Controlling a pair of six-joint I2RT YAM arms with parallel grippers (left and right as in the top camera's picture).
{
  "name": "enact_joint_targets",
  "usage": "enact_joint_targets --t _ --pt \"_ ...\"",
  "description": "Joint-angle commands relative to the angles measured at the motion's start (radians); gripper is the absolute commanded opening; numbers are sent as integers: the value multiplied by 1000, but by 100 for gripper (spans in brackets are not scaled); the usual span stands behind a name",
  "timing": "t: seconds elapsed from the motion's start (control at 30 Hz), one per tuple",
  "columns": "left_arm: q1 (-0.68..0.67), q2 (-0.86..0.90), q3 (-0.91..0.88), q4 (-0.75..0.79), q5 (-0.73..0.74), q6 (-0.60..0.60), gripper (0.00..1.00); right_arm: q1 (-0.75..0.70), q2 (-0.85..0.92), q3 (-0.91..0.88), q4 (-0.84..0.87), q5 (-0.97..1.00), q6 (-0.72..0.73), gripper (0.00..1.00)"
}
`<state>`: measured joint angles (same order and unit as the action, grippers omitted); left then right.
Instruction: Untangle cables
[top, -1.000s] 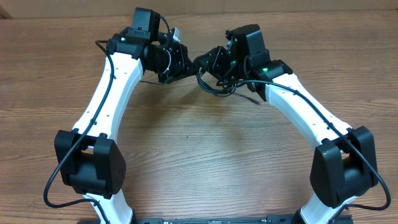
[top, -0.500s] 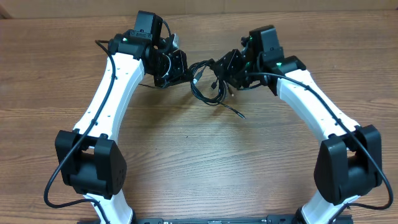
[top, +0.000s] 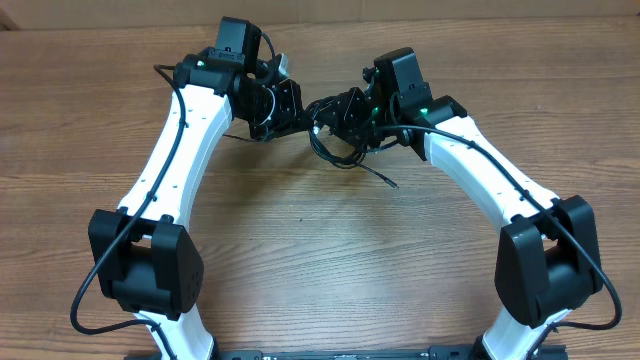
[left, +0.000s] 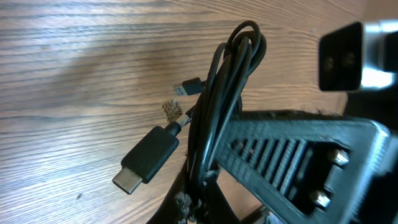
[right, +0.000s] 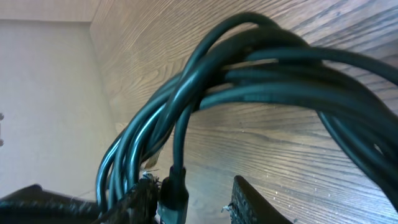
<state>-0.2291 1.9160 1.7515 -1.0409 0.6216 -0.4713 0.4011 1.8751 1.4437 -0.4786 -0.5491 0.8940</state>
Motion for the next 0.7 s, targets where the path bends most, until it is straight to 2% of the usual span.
enact_joint_targets --t 0.0,0.13,0.17,0.23,0.4,0.67 --pt "-8 -6 17 2 136 -8 4 12 2 8 18 45 19 37" --pt "-7 -6 17 1 216 -7 4 14 2 8 12 103 -9 36" --pt "-5 -6 17 2 204 22 4 1 1 10 0 112 -61 14" --pt "-5 -6 17 3 167 61 4 -14 -5 11 -3 69 -61 4" --pt "-20 -6 4 -5 -88 214 4 -63 -96 11 -48 -35 -107 4" --pt "-21 -6 -8 -55 -77 305 4 -144 -229 11 -163 39 -170 4"
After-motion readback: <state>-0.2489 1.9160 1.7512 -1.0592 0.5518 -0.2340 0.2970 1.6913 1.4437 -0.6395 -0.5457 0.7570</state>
